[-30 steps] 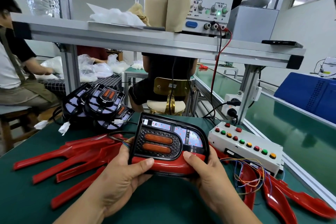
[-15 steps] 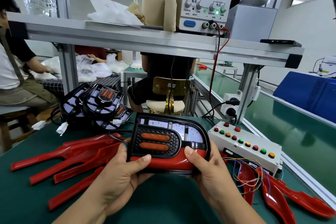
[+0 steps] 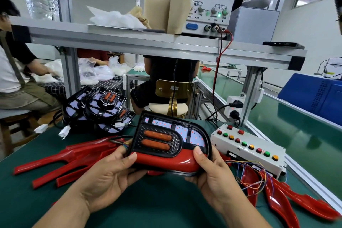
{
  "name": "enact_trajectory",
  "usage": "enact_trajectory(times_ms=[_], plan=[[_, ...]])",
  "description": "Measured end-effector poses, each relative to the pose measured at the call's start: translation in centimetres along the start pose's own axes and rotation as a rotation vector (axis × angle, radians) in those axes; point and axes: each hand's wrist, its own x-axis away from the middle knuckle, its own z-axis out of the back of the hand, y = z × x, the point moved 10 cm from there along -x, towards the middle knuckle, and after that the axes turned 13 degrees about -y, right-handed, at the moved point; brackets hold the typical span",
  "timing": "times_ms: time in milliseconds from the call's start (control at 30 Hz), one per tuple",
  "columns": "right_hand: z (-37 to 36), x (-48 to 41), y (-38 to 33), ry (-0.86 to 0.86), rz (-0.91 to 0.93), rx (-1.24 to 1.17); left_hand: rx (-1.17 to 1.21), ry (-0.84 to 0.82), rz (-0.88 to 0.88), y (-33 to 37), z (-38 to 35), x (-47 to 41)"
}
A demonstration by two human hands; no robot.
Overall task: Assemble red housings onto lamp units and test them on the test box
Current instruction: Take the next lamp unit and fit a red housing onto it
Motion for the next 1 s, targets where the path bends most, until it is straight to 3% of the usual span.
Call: enact_trajectory(times_ms=[133,300,533,1000], plan=[[0.5,0.2,0.0,0.047,-0.014,0.006,-0.053,0.061,0.013,-0.2,0.7,-0.3],[0.3,0.3,-0.6,0.078,0.047,-0.062,0.046,0.176,-0.045,-0.8,0.6,-0.6],[-1.8,0.1,1.1,0.031,0.073,-0.326,0.032,0.208,-0.170,-1.5,-1.6,-1.0],[-2.7,0.3,2.2,0.082,0.050,-0.371,-0.116,0.246,-0.150,-3.0,-2.4,-1.4]])
